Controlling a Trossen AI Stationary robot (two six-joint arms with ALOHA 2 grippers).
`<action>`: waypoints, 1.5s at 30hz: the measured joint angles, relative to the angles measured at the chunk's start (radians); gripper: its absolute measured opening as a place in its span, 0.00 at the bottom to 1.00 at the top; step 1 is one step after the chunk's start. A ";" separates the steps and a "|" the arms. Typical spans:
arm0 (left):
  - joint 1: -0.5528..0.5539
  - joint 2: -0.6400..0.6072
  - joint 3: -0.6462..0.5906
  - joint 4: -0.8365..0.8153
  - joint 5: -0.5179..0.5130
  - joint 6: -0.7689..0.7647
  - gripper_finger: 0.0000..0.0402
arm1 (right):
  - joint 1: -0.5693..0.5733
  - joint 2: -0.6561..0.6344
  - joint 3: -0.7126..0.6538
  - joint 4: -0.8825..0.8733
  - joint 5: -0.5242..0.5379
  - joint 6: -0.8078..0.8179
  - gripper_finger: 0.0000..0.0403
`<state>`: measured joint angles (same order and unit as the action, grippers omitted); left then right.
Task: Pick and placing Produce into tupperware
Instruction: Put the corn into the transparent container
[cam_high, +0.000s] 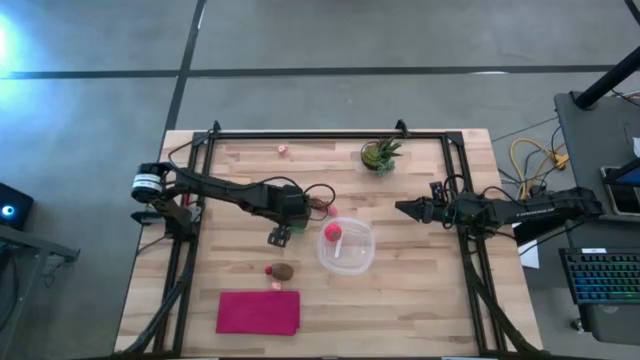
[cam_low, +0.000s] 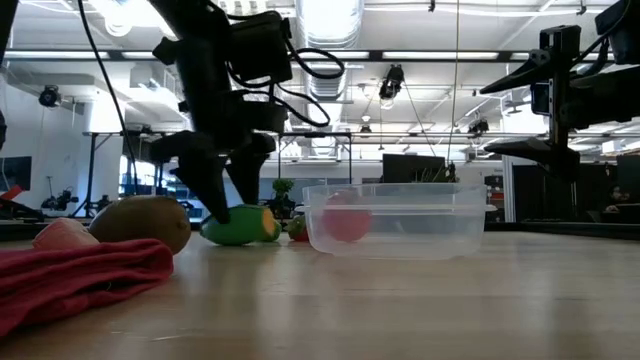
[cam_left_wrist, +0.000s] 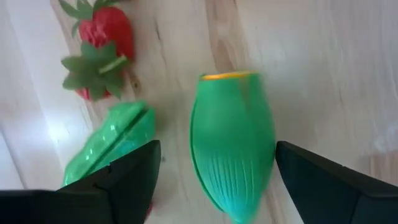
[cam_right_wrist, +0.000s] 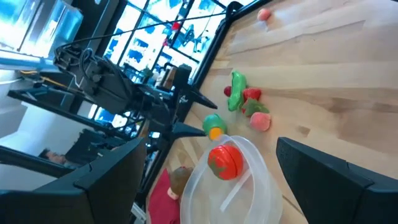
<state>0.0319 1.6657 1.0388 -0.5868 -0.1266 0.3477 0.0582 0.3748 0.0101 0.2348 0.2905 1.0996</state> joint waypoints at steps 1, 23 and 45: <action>0.000 0.000 -0.001 0.011 0.011 0.000 0.75 | 0.000 0.000 0.000 0.000 0.000 0.002 0.87; 0.008 0.068 0.003 0.001 0.067 -0.133 0.69 | 0.000 0.000 0.000 0.000 0.000 0.018 0.87; 0.008 -0.054 0.246 -0.108 0.070 -0.020 0.55 | 0.000 0.000 0.000 0.000 -0.002 0.018 0.87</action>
<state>0.0395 1.6114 1.2847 -0.6951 -0.0565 0.3275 0.0582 0.3748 0.0101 0.2348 0.2882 1.1180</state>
